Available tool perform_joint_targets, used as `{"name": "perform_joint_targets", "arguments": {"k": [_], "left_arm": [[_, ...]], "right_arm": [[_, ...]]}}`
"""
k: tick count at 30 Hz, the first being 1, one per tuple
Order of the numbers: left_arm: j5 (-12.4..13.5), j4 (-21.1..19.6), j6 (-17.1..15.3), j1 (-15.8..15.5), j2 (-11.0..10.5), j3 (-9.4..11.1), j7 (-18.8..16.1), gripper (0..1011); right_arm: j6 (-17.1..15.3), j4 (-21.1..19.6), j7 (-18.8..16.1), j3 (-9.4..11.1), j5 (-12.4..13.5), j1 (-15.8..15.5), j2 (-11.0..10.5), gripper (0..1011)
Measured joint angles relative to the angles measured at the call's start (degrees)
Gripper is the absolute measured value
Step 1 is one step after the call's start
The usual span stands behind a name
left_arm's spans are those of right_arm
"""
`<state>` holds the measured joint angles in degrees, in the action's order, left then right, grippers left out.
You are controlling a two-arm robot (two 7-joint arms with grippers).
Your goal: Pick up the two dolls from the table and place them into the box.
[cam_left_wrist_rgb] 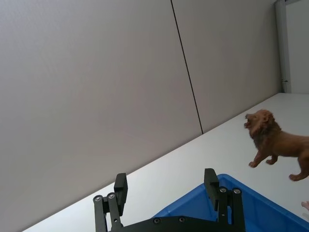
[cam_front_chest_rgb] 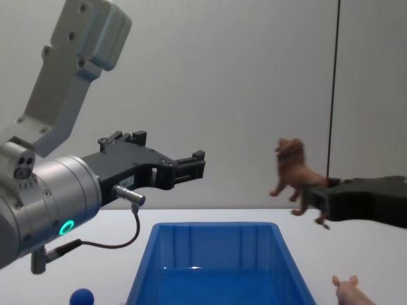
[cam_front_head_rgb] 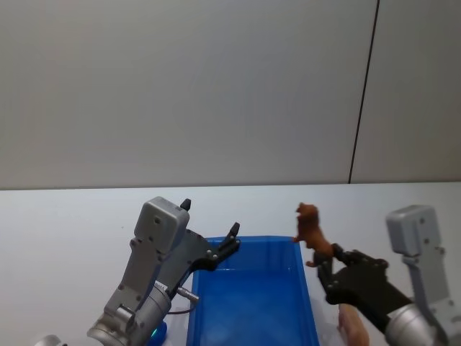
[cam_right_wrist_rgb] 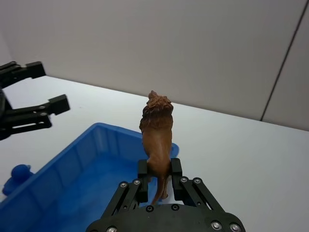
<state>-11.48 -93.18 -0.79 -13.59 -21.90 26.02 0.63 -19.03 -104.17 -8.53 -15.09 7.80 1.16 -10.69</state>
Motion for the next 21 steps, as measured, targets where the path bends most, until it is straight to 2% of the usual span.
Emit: {"name": "perform_joint_targets", "arguments": {"k": [6, 9, 14, 17, 19, 20, 21], "left_arm": [[0.0, 0.0, 0.0, 0.0, 0.0, 0.0, 0.0, 1002], [0.0, 0.0, 0.0, 0.0, 0.0, 0.0, 0.0, 1002], [0.0, 0.0, 0.0, 0.0, 0.0, 0.0, 0.0, 1002], [0.0, 0.0, 0.0, 0.0, 0.0, 0.0, 0.0, 1002], [0.0, 0.0, 0.0, 0.0, 0.0, 0.0, 0.0, 1002], [0.0, 0.0, 0.0, 0.0, 0.0, 0.0, 0.0, 1002], [0.0, 0.0, 0.0, 0.0, 0.0, 0.0, 0.0, 1002]], "right_arm": [[-0.55, 1.91, -2.17, -1.02, -0.96, 1.52, 1.34, 267], [-0.64, 3.17, -3.21, -1.41, -1.49, 2.29, 1.94, 304], [-0.81, 5.05, -4.1, -1.83, -2.2, 3.35, 2.63, 489], [-0.85, 5.58, -4.15, -1.9, -2.45, 3.63, 2.78, 547], [-0.89, 6.0, -4.12, -1.92, -2.69, 3.83, 2.87, 640], [-0.89, 6.14, -3.97, -1.92, -2.82, 3.89, 2.87, 640], [-0.89, 6.19, -3.85, -1.91, -2.88, 3.9, 2.88, 701]]}}
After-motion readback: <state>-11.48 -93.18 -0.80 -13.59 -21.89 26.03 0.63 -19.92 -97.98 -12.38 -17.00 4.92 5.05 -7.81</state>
